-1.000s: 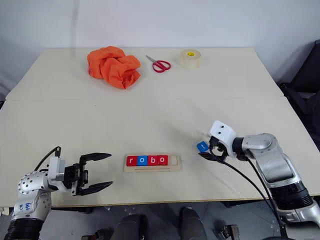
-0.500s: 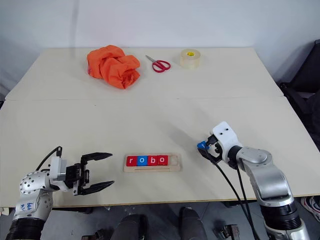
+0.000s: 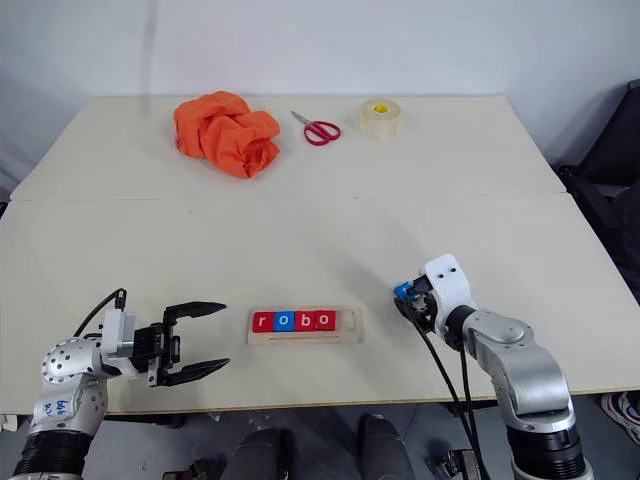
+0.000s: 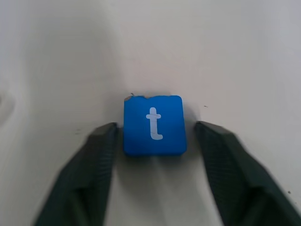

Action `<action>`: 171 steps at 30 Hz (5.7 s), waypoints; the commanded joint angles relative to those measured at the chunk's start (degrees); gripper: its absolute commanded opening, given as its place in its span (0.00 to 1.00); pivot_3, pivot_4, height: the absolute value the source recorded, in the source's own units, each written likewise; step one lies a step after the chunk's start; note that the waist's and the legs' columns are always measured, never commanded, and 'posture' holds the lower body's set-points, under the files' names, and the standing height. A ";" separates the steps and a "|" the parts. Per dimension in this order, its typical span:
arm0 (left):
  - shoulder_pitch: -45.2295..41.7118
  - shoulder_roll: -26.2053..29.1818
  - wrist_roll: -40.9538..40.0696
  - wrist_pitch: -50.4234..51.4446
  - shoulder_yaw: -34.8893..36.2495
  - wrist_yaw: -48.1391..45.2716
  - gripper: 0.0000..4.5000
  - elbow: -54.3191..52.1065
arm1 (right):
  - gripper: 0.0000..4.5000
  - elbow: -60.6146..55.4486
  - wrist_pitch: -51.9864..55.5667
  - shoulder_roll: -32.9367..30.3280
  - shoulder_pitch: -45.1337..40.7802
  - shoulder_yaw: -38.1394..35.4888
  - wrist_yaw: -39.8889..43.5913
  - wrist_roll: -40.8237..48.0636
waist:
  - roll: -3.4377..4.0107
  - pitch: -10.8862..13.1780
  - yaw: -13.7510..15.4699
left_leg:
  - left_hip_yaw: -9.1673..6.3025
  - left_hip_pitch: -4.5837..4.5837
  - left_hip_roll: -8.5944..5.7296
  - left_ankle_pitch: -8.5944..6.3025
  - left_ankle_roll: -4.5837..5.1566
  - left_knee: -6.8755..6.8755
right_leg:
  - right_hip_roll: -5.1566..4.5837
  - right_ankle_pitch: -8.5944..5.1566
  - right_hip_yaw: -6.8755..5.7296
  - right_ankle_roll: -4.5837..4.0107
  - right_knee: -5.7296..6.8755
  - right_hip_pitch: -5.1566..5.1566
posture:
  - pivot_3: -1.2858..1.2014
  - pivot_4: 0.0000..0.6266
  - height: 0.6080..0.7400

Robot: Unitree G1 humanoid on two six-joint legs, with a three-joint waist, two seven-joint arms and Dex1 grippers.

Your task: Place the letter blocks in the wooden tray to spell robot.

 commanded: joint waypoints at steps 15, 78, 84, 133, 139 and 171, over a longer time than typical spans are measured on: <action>-0.94 0.41 -0.12 -0.21 -0.10 -1.30 1.00 0.44 | 0.32 -26.32 28.03 14.02 2.14 -7.35 -13.68 4.42 | 0.01 0.00 -0.01 | -0.14 -0.11 0.04 0.00 -0.01 -0.05 | 0.00 -0.04 -0.08 -0.07 -0.01 -0.09 | 0.52 0.24 1.00; 7.83 -0.86 -0.07 -1.21 1.61 4.79 1.00 -7.64 | 0.34 29.86 -42.05 -27.29 -21.45 23.07 46.96 -12.60 | -0.01 0.00 -0.16 | -0.03 -0.05 -0.03 -0.01 -0.01 0.06 | -0.05 0.07 -0.04 -0.03 -0.19 0.04 | 0.52 0.24 1.00; 4.42 -0.33 0.28 -1.41 1.31 3.42 1.00 -4.48 | 0.32 23.78 -35.93 -25.46 -23.50 19.18 45.85 -9.14 | 0.02 0.02 -0.09 | 0.08 0.05 -0.01 0.01 -0.02 0.06 | -0.05 0.02 0.06 -0.13 -0.08 0.03 | 0.52 0.24 1.00; 0.66 -0.90 0.97 -4.24 0.01 1.90 1.00 -0.38 | 0.32 8.16 -11.78 -15.88 -33.60 37.85 41.00 -10.40 | 0.14 0.08 -0.05 | 0.01 -0.22 0.04 -0.05 -0.08 0.05 | 0.01 0.02 -0.07 -0.12 -0.01 -0.23 | 0.52 0.24 1.00; 0.33 -1.03 1.04 -4.47 -0.18 2.14 1.00 -0.01 | 0.48 8.31 -11.41 -15.40 -33.90 38.40 40.80 -10.60 | 0.14 0.08 -0.06 | 0.01 -0.22 0.04 -0.05 -0.08 0.05 | 0.00 0.02 -0.08 -0.12 -0.01 -0.23 | 0.52 0.24 1.00; -1.63 -1.15 1.35 -4.71 -0.71 2.25 1.00 1.57 | 0.01 10.17 -19.59 -18.01 -26.64 31.77 43.02 -5.72 | 0.13 0.08 0.02 | 0.00 -0.22 0.06 -0.04 -0.08 0.08 | 0.05 0.03 -0.09 -0.10 -0.01 -0.21 | 0.52 0.24 1.00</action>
